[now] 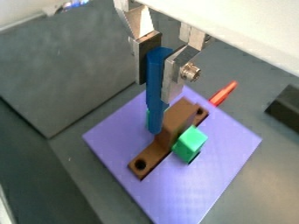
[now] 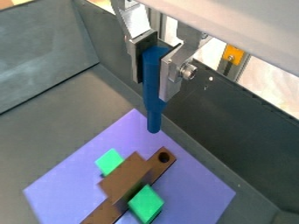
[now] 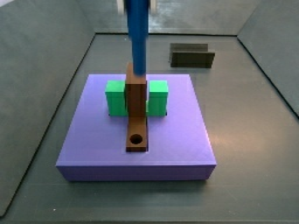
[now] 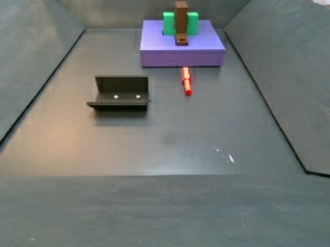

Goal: Pick up the blue object. Move up. Move to above the board. Insert the blue object.
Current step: Insert the blue object.

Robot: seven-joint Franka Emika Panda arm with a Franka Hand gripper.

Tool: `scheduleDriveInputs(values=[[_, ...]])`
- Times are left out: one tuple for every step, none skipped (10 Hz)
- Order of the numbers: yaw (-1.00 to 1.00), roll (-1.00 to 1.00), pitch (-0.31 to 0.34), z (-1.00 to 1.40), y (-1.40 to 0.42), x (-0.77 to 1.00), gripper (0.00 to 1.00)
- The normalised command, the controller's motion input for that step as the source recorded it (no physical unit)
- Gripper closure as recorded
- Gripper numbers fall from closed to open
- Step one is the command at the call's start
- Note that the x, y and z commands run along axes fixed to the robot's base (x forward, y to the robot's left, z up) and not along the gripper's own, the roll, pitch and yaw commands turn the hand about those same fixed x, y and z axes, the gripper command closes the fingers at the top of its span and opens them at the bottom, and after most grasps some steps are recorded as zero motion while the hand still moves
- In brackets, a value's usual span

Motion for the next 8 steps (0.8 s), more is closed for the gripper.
scheduleDriveInputs(values=[[0.13, 0.13, -0.061, -0.49, -0.21, 0.27, 1.00], [0.09, 0.21, -0.009, -0.48, -0.11, 0.28, 1.00], [0.11, 0.26, 0.000, -0.48, -0.10, 0.17, 1.00], [0.12, 0.29, 0.000, -0.44, -0.11, 0.12, 1.00], [0.00, 0.22, 0.000, -0.41, -0.13, 0.04, 1.00], [0.00, 0.12, -0.003, -0.37, -0.12, 0.00, 1.00], [0.00, 0.03, -0.060, -0.34, -0.07, -0.06, 1.00], [0.00, 0.00, -0.100, -0.34, -0.01, -0.02, 1.00]])
